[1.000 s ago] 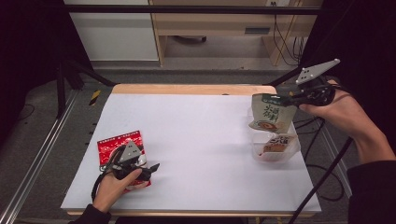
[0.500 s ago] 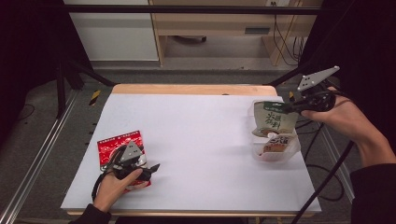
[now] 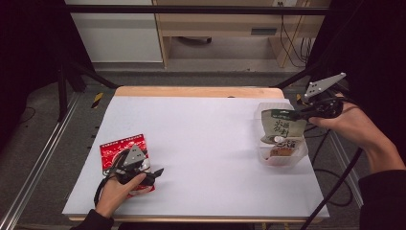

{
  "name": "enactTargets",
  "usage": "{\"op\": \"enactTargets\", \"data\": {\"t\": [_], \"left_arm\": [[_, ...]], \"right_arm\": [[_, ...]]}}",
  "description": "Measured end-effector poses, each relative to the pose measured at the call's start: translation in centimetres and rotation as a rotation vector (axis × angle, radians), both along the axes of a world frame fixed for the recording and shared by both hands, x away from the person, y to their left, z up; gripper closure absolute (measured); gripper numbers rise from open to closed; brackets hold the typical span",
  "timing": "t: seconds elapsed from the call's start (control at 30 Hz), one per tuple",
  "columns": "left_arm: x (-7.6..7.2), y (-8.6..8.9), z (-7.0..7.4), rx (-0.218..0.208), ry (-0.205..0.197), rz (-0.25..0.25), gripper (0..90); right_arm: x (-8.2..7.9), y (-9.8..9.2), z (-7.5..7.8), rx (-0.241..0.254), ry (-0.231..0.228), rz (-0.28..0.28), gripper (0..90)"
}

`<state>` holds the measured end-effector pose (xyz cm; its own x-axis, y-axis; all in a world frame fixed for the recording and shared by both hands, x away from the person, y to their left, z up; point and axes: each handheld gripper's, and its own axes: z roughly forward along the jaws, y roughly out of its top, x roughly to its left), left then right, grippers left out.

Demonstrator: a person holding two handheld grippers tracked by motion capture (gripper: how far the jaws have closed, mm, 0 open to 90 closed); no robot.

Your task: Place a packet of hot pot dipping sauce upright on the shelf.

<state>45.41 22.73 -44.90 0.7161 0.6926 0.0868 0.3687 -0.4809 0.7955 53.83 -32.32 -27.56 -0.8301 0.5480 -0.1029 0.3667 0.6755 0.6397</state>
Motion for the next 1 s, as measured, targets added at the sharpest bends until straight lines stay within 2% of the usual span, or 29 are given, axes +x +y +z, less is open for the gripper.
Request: {"op": "enactTargets", "data": {"t": [0.3, 0.67, 0.83, 1.0], "left_arm": [[0.0, 0.1, 0.1, -0.005, -0.002, 0.004, 7.5], [-0.1, 0.1, 0.1, -0.004, -0.001, -0.001, 7.5], [-0.1, 0.1, 0.1, 0.000, 0.002, -0.003, 7.5], [-0.1, 0.1, 0.1, -0.002, 0.002, -0.003, 7.5]], "right_arm": [[0.1, 0.2, -1.2, -0.003, 0.017, -0.003, 89.2], [0.1, 0.4, -3.1, -0.030, 0.055, -0.009, 88.4], [0.1, 0.1, -3.4, -0.021, 0.056, -0.020, 88.2], [0.0, -0.2, -3.7, -0.040, 0.066, -0.028, 86.7]]}}
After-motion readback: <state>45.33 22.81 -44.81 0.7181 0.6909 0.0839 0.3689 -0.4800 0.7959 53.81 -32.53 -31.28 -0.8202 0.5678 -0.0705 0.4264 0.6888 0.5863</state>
